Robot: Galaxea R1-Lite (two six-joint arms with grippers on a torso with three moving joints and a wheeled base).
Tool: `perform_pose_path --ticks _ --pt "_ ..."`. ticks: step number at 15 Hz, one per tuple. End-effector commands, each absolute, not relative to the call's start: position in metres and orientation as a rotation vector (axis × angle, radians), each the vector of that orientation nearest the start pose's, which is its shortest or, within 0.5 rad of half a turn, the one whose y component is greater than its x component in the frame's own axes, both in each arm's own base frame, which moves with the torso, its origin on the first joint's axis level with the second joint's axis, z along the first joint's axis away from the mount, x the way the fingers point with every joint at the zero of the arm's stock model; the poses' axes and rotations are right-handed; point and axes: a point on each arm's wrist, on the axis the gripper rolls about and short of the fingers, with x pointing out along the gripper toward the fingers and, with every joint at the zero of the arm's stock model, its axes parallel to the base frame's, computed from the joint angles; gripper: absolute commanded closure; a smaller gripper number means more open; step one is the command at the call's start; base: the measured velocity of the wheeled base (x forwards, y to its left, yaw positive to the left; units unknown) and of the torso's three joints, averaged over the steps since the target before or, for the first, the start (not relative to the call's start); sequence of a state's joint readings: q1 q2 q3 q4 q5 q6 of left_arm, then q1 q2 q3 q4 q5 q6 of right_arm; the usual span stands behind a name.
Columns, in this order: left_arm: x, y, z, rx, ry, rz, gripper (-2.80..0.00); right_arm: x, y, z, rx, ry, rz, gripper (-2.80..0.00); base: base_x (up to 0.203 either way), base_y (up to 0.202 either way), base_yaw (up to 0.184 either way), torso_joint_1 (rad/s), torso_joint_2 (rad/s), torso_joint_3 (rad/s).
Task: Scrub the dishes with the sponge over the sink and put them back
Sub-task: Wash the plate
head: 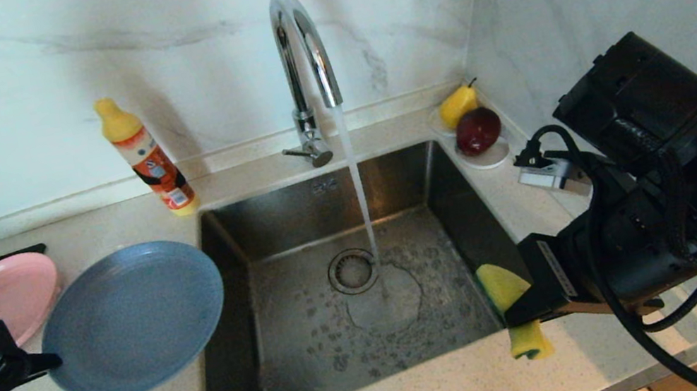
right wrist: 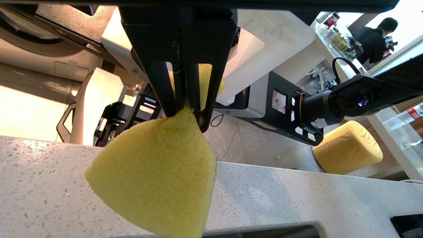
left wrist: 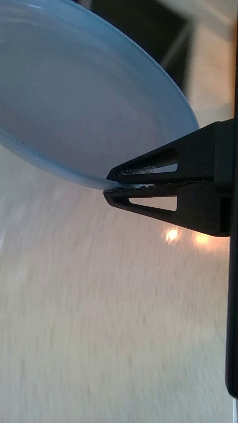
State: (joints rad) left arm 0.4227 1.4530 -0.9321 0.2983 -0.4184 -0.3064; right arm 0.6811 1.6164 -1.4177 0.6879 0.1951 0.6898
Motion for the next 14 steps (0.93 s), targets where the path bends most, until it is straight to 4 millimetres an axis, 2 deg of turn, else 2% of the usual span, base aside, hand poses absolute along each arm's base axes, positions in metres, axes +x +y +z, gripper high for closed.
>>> perform_pose_path --ticks 1,5,8,14 --pt "0.205 0.055 0.213 -0.569 0.748 0.011 0.0 0.2 0.169 0.262 0.385 1.116 0.476 0.0 0.0 0.0 0.0 0.0 0.0 0.0" --pt "0.232 0.011 0.212 -0.448 0.809 -0.067 0.0 0.197 0.167 0.266 0.39 1.099 0.486 0.0 0.0 0.0 0.0 0.0 0.0 0.0" --pt "0.253 -0.02 0.213 -0.451 0.84 -0.134 0.0 0.199 0.168 0.266 0.395 1.088 0.491 0.0 0.0 0.0 0.0 0.0 0.0 0.0" --pt "0.303 -0.082 0.197 -0.419 0.914 -0.194 0.0 0.202 0.171 0.265 0.395 1.086 0.493 0.0 0.0 0.0 0.0 0.0 0.0 0.0"
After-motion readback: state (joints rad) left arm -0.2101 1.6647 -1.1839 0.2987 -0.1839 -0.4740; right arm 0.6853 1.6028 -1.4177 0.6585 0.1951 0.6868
